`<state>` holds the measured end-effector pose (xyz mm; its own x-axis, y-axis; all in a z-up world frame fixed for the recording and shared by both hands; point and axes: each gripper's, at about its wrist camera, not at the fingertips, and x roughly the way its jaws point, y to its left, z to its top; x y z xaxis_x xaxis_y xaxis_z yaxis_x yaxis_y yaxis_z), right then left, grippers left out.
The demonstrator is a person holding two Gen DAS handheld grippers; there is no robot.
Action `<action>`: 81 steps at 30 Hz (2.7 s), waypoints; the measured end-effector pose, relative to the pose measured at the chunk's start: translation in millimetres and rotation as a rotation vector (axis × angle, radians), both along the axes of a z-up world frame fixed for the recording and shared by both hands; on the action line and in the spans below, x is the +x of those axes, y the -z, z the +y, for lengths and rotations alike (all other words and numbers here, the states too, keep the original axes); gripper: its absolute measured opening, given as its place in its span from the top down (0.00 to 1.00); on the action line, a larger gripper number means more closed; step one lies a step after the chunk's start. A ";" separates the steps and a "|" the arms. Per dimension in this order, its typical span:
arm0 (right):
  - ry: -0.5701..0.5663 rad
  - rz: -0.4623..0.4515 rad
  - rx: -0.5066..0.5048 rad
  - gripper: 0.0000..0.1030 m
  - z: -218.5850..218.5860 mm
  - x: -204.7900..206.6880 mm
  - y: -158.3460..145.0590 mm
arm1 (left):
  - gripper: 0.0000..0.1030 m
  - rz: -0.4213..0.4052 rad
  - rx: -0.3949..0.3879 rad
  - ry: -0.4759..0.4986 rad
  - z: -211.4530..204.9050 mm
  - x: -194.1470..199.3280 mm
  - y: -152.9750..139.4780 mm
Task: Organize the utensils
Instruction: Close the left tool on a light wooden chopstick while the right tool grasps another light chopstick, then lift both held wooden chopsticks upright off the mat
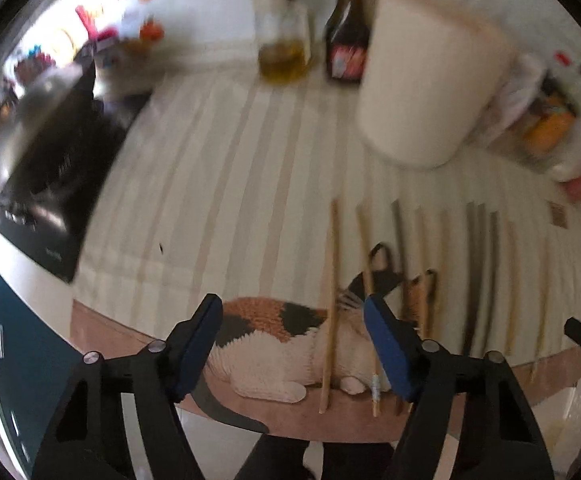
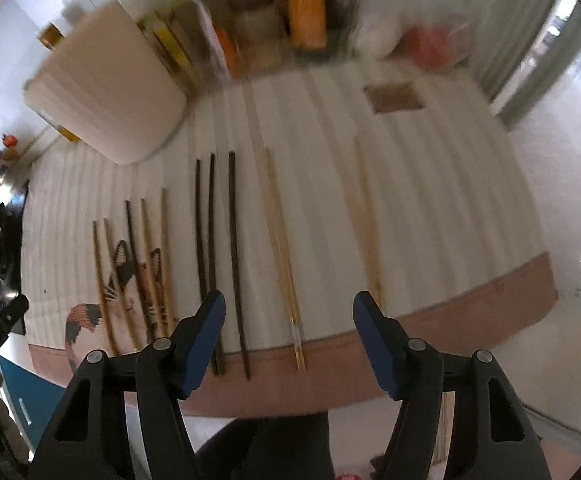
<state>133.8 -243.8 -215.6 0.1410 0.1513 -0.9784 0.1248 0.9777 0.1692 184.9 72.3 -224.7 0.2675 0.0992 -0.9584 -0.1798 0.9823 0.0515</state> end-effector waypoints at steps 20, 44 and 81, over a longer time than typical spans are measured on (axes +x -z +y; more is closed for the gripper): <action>-0.166 0.217 -0.050 0.49 29.5 89.8 113.2 | 0.95 0.255 -0.081 0.044 -30.8 32.7 116.7; -0.190 0.281 -0.084 0.92 78.3 90.0 133.8 | 0.92 0.283 -0.132 0.111 14.4 50.7 118.8; -0.130 -0.021 0.104 0.94 41.5 79.9 19.1 | 0.96 -0.011 -0.134 0.075 10.0 -5.0 -34.1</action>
